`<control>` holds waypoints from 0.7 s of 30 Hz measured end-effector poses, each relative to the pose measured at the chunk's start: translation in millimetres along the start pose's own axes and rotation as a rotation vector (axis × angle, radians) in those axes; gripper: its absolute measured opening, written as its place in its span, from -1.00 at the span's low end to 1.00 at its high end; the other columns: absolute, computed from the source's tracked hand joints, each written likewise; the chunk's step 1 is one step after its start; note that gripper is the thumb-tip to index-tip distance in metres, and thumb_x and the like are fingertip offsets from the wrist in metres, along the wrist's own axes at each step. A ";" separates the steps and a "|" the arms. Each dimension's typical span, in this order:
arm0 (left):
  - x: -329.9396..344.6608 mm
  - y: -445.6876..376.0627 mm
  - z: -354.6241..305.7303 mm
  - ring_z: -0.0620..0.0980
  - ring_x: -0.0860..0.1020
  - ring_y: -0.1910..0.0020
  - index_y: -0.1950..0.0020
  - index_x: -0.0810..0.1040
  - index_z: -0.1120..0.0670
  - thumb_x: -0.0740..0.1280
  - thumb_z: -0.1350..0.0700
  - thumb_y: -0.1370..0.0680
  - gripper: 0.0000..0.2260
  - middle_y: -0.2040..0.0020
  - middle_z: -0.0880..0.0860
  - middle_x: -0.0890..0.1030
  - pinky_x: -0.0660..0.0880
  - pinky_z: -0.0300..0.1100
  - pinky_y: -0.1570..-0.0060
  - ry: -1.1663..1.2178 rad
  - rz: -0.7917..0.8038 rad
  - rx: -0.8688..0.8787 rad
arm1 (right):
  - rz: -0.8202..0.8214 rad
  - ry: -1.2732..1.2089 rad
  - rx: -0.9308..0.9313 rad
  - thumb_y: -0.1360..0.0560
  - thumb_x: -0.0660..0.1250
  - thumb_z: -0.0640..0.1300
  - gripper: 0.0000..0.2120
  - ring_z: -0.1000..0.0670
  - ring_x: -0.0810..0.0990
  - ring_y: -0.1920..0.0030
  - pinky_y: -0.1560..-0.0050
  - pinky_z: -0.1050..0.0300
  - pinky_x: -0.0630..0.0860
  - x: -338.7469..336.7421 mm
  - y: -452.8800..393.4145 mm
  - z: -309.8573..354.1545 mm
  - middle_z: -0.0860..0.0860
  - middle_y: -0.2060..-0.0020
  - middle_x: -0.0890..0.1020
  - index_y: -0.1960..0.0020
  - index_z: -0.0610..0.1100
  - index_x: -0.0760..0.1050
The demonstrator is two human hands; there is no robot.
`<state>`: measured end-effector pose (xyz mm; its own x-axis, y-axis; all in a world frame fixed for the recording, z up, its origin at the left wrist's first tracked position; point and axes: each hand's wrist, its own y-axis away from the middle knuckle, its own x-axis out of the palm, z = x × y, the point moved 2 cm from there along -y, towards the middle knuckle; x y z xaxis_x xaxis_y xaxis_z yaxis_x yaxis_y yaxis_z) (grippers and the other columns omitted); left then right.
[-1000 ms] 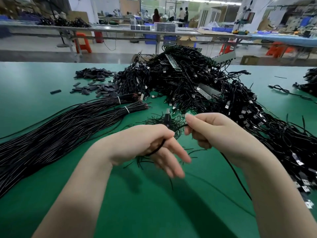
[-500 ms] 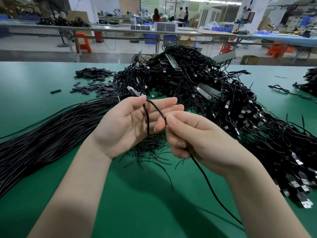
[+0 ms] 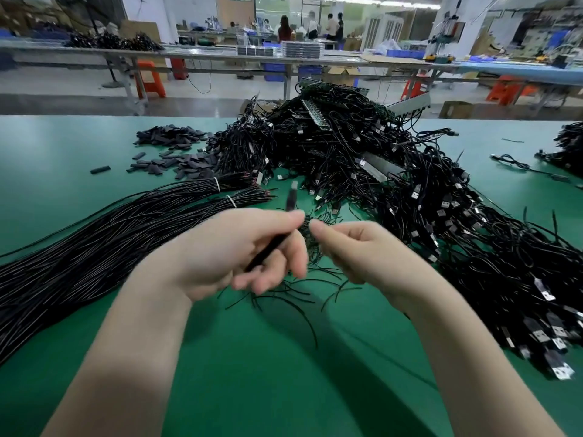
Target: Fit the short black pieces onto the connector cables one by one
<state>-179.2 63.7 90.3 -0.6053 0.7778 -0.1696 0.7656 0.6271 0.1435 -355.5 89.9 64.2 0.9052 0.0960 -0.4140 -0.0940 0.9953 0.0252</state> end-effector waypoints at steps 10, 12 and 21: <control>0.6 -13.7 -0.2 -0.10 0.59 -0.21 -0.28 0.53 0.07 0.07 -0.10 -0.60 -0.59 -0.20 0.00 0.65 0.54 -0.12 -0.21 0.467 -0.195 0.151 | 0.110 -0.324 -0.261 -0.65 0.12 -0.09 -0.65 0.13 0.20 0.49 0.47 0.31 0.21 -1.2 27.1 39.5 0.14 0.49 0.29 0.17 0.04 0.62; 0.2 -12.8 -8.6 -0.05 0.59 -0.22 -0.30 0.52 0.11 0.05 -0.09 -0.61 -0.56 -0.21 0.05 0.65 0.54 -0.15 -0.19 0.665 -0.196 0.248 | 0.244 -0.355 -0.238 -0.63 0.13 -0.05 -0.72 0.11 0.23 0.48 0.45 0.30 0.22 7.6 22.1 31.9 0.11 0.47 0.31 0.04 -0.12 0.59; -0.6 -4.3 -8.0 -0.18 0.25 0.66 0.43 0.50 0.01 0.12 -0.05 -0.59 -0.58 0.63 -0.12 0.33 0.16 -0.22 0.49 0.458 0.021 0.184 | 0.104 0.036 0.031 -0.37 0.31 0.33 -0.49 0.04 0.11 0.45 0.45 0.18 0.06 15.2 -9.3 -19.8 -0.01 0.43 0.20 0.37 -0.09 0.27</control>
<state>-183.8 60.9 97.7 -0.5912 0.7551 0.2834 0.7795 0.6252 -0.0398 -349.0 81.8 39.7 0.8758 0.1988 -0.4399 -0.1734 0.9800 0.0976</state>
